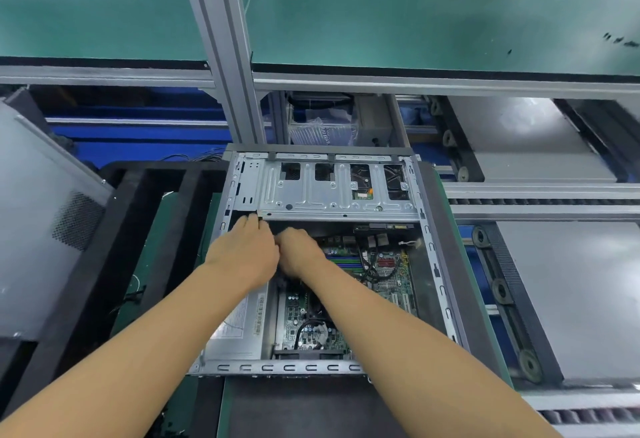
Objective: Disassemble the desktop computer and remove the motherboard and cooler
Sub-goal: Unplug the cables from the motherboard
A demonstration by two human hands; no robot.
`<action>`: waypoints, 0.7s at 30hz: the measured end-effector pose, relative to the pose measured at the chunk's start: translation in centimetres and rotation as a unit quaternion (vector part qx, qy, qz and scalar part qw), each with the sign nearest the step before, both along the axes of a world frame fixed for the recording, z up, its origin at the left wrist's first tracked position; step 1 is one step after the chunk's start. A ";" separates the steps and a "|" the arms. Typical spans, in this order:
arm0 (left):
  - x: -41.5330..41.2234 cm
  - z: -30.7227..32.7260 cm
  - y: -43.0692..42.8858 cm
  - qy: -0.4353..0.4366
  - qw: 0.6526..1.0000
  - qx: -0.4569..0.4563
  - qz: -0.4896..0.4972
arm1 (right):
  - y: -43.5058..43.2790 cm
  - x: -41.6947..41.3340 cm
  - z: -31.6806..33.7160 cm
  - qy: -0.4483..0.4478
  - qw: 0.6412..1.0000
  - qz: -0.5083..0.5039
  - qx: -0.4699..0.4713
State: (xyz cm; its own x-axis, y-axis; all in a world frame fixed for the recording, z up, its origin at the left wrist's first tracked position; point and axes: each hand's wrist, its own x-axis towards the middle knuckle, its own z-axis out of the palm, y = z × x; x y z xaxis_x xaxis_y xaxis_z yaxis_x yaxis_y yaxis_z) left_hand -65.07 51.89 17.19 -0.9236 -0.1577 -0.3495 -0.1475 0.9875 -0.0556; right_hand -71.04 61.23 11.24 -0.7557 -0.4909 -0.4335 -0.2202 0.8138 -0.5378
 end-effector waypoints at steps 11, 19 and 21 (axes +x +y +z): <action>-3.8 0.8 0.0 -0.127 0.991 0.015 -0.029 | 0.2 -0.9 0.5 -0.078 0.994 0.057 0.041; -4.9 0.3 0.1 -0.308 0.947 -0.073 -0.062 | 3.8 -0.8 0.8 -0.097 0.994 -0.036 -0.045; -5.2 0.7 0.2 -0.328 0.941 -0.053 -0.061 | 4.8 -0.5 0.8 -0.096 0.992 -0.055 -0.054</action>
State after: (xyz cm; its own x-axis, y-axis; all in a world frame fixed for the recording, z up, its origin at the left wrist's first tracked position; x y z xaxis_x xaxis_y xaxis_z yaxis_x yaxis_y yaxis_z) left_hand -70.29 52.07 17.87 -0.5274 -0.1314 -0.8394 0.0667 0.9785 -0.1951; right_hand -71.52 66.07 12.04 -0.7157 -0.4622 -0.5235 -0.0194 0.7625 -0.6467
